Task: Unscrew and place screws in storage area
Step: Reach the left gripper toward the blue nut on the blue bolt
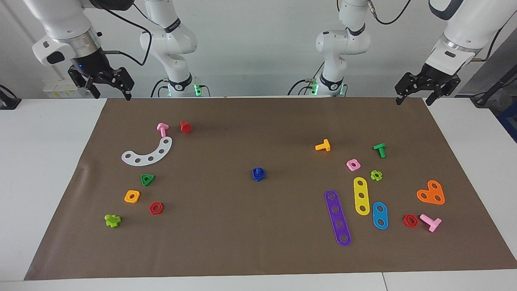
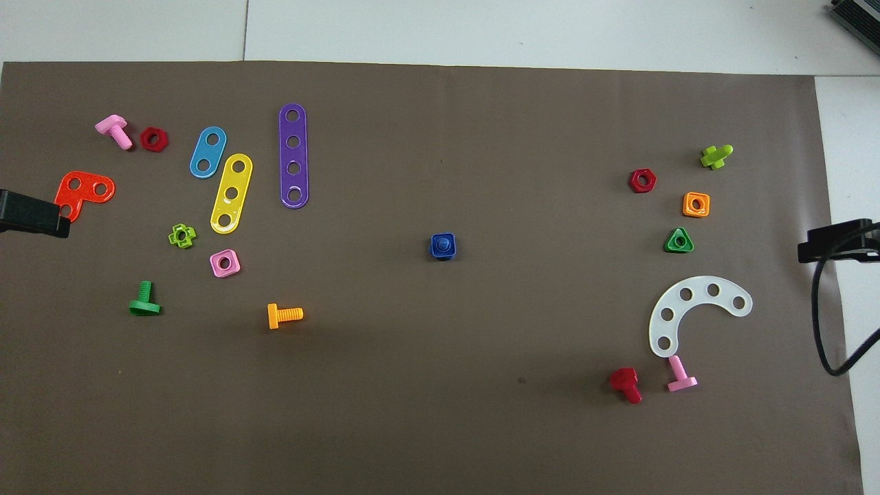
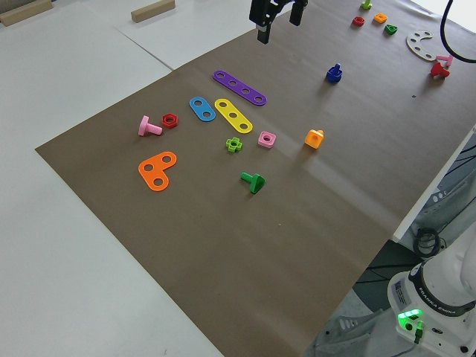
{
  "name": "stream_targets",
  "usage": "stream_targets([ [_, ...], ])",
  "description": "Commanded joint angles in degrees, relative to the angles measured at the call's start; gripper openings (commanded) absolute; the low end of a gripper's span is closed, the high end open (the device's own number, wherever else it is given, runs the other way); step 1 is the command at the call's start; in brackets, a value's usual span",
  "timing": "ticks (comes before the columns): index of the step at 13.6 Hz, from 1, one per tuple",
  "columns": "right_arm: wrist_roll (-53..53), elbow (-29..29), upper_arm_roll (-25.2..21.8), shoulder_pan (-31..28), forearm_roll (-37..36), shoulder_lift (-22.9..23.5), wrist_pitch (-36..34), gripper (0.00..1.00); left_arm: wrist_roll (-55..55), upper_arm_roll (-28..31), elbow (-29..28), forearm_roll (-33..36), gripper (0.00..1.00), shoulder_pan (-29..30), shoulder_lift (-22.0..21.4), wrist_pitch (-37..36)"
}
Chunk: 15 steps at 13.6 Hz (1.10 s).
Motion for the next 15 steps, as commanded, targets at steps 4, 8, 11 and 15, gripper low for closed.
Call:
stream_targets([
  [4,0.03,-0.33,0.05,-0.12,0.45,-0.61,-0.79,1.0,0.04,-0.45,-2.9,-0.07,1.0,0.09,-2.21,0.59],
  [8,0.03,-0.33,0.05,-0.12,0.45,-0.61,-0.79,1.0,0.21,-0.45,-3.07,0.02,1.0,0.44,-2.3,1.71],
  [11,0.03,-0.33,0.05,-0.12,0.45,-0.61,-0.79,1.0,-0.05,-1.41,-3.43,0.11,1.0,-0.44,-2.13,3.48],
  [15,0.03,-0.33,0.05,-0.12,0.45,-0.61,-0.79,1.0,-5.04,-1.94,-3.86,0.28,1.0,-7.1,-0.64,7.07],
])
